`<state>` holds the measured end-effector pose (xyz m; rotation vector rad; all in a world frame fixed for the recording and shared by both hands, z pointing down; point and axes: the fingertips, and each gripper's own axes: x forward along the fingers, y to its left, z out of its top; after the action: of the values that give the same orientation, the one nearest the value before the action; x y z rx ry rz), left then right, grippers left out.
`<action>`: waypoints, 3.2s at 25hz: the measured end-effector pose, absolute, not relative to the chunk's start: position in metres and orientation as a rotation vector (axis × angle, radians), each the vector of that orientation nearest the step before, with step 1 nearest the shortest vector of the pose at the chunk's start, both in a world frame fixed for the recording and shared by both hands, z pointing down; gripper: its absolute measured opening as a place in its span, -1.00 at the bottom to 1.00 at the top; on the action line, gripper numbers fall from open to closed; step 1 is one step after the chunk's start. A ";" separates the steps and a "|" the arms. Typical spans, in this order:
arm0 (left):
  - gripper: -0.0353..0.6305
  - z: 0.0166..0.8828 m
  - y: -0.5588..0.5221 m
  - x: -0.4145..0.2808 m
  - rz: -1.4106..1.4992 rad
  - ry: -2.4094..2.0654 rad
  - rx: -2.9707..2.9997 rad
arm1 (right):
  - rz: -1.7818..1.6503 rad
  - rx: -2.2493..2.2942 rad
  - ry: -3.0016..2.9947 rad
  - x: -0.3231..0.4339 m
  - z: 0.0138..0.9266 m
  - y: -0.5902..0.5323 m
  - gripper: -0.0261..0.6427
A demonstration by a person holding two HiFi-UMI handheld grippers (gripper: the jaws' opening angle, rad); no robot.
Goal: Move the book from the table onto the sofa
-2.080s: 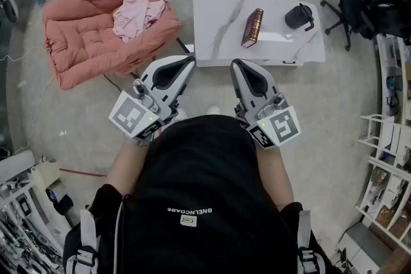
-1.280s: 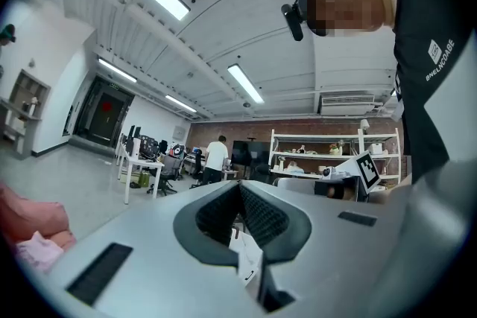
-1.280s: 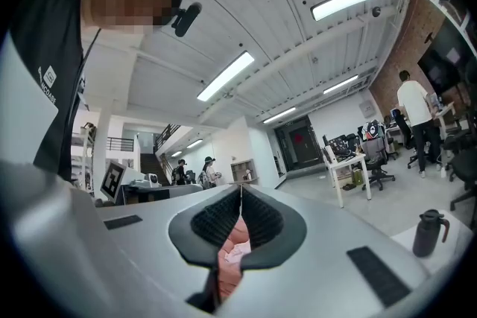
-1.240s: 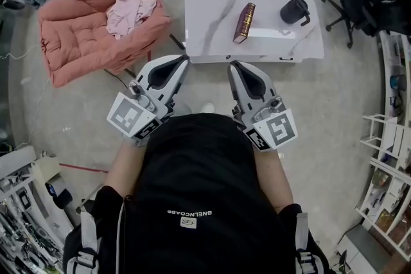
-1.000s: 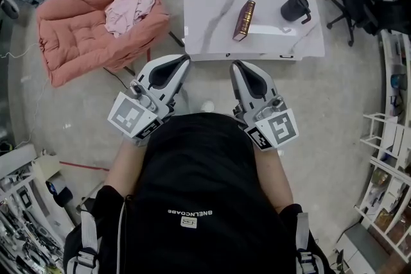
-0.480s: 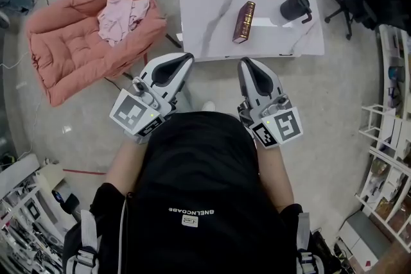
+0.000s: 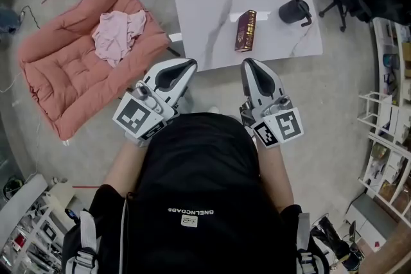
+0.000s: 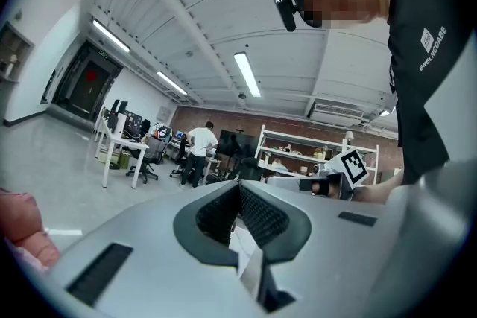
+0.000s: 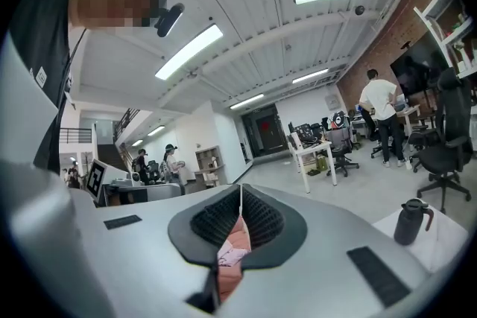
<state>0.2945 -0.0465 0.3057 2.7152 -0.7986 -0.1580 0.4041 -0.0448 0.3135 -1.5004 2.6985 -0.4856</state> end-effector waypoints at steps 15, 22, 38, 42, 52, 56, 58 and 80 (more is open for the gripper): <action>-0.85 0.328 -0.123 0.189 -0.126 -0.725 2.736 | -0.542 -1.818 2.603 0.363 0.340 -0.132 -0.83; -0.85 0.331 -0.125 0.167 -0.143 -0.754 2.720 | -0.577 -1.918 2.614 0.377 0.356 -0.152 -0.83; -0.85 0.335 -0.152 0.172 -0.109 -0.954 2.652 | -0.778 -1.958 2.747 0.430 0.435 -0.196 -0.83; -0.85 0.336 -0.164 0.188 -0.084 -0.996 2.637 | -0.855 -1.970 2.764 0.456 0.461 -0.209 -0.83; -0.85 0.344 -0.176 0.235 0.012 -1.109 2.586 | -1.075 -1.949 2.809 0.517 0.538 -0.236 -0.83; -0.85 0.350 -0.181 0.254 0.053 -1.153 2.548 | -1.180 -1.925 2.830 0.537 0.577 -0.246 -0.83; -0.85 0.354 -0.181 0.260 0.083 -1.175 2.534 | -1.237 -1.923 2.823 0.546 0.596 -0.249 -0.83; -0.85 0.400 -0.179 0.304 0.266 -1.373 2.320 | -1.876 -1.963 2.623 0.615 0.775 -0.273 -0.18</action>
<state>0.3040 -0.1787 0.4001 2.3200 -1.3727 0.2663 0.6149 -0.2734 0.7745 -1.9626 2.6232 -1.8761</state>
